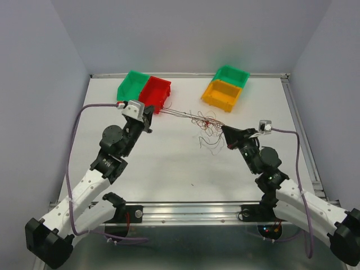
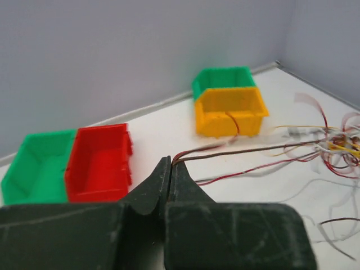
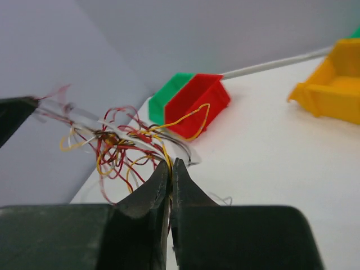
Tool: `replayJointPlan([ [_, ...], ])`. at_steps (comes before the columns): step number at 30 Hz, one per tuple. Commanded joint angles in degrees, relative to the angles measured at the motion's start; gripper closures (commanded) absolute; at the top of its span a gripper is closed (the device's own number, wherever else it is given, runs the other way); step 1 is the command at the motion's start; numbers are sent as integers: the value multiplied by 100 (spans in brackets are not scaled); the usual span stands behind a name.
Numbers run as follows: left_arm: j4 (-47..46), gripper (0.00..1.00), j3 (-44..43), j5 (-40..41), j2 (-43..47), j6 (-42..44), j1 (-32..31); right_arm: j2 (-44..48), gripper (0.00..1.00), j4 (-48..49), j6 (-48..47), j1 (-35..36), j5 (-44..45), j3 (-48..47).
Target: Untangle the cables
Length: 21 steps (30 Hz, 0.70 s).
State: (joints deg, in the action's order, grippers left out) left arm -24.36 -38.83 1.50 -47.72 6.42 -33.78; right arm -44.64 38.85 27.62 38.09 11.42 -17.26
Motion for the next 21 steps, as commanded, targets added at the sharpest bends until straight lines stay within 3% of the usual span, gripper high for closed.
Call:
replayJointPlan([
  [1,-1493,100,15,1784,825,-466,715,613,100,-2564,700,-135,4075,73],
  [4,-1484,100,-19,1854,791,-439,732,1307,99,-3559,1087,-152,4983,108],
  [10,-1458,100,-134,1723,291,-351,750,3416,99,-3753,825,-144,4502,574],
  [11,-1458,100,-160,1609,168,-325,741,3592,98,-3753,642,-144,4109,600],
  [13,-1370,100,-221,471,18,-203,750,3893,98,-3692,308,-144,3502,574],
  [14,-1335,100,-248,-39,-139,-159,750,3919,96,-3465,132,-152,2611,548],
  [15,-1291,96,-265,-1323,-236,-123,733,3841,94,-3263,-70,-152,2045,539],
  [16,-1282,93,-266,-1989,-316,-53,741,3727,94,-3044,-264,-144,1439,539],
  [17,-1256,84,-283,-2674,-517,26,724,3578,94,-2841,-492,-144,285,530],
  [18,-1125,56,-309,-3281,-606,131,645,3394,94,-2430,-538,-144,-223,513],
  [19,-1011,46,-344,-3966,-685,384,566,2887,94,-2200,-581,-144,-715,452],
  [21,-765,20,-406,-3921,-817,614,338,2288,92,-1613,-652,-144,-1855,381],
])
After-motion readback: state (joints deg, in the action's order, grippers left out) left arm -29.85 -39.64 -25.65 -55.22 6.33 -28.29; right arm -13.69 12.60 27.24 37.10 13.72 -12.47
